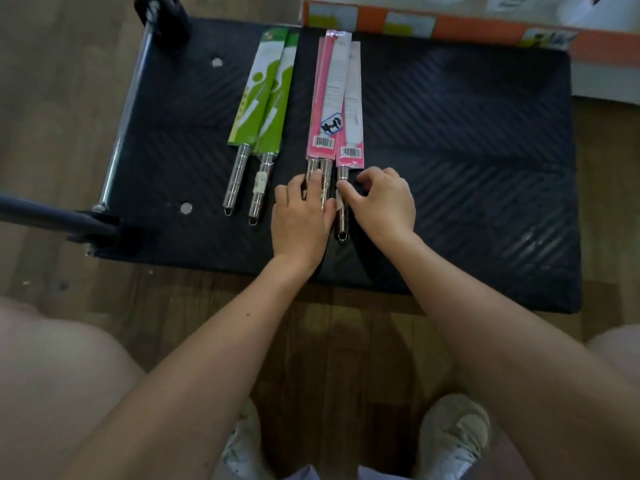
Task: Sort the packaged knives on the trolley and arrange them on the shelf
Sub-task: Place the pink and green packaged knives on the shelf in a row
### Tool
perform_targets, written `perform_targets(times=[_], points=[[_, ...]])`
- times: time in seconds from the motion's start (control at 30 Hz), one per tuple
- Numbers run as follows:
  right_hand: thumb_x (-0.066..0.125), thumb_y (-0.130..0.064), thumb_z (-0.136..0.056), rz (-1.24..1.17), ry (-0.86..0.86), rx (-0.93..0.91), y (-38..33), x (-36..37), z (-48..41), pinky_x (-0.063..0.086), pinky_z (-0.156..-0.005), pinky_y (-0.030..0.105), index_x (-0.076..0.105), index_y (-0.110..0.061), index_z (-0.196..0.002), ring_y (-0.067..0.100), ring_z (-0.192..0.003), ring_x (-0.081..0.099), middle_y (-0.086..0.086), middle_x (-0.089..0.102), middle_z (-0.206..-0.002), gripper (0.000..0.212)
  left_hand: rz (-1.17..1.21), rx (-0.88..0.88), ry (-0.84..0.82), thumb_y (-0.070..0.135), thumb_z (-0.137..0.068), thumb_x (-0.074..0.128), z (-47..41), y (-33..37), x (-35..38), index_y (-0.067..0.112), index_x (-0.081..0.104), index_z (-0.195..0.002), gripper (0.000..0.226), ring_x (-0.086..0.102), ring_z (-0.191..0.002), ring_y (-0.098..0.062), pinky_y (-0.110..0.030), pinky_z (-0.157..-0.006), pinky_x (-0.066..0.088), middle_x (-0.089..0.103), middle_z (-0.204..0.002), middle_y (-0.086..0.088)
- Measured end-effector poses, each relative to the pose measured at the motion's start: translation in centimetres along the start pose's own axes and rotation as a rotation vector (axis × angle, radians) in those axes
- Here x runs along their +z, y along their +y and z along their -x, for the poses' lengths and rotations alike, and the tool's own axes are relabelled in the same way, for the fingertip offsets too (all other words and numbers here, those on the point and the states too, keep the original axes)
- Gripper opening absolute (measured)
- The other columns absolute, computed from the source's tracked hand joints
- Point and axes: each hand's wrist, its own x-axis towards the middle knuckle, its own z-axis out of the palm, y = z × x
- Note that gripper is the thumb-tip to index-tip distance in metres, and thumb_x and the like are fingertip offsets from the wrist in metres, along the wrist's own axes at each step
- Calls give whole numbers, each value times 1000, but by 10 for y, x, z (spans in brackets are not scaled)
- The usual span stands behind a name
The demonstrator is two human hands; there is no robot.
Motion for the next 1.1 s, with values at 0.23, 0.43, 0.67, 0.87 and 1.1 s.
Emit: perform_targets(times=[0.23,0.43,0.67,0.87,1.1], points=[[59,-26,-83,-48,-91,99,-19,3,-6,41,-64,30,62,-9,-94,22,-83,59,7,62,-95,21,-127,-69,-168,21,-93,47,-10,12,-16,6,32,-135,47,34,-124,-33,-37,-86,44,26,-146,-16],[60,-26,-81,-9,-200,181,-11,-13,-8,43,-62,31,59,-6,-86,23,-80,59,7,61,-87,20,-374,-75,-190,29,-90,50,-18,10,-23,-1,49,-118,41,31,-123,-30,-37,-86,40,36,-129,-14],[61,-29,-85,-76,-312,215,2,-34,-1,54,-73,34,61,-8,-93,18,-80,61,6,62,-91,23,-157,-106,-282,33,-95,41,-10,21,-27,2,43,-117,38,53,-107,-37,-41,-79,43,50,-120,-17],[57,-30,-89,-110,-293,244,7,-60,13,46,-54,24,61,-12,-87,11,-65,55,2,58,-79,19,-112,-35,-208,33,-96,38,0,33,-42,5,45,-114,34,57,-99,-30,-28,-69,31,54,-113,-12],[58,-27,-87,-245,-226,281,-55,-185,74,53,-82,42,66,-5,-92,22,-85,64,6,66,-88,23,7,-58,-168,33,-95,42,12,103,-189,4,47,-118,37,57,-98,-30,-33,-76,39,56,-114,-12]])
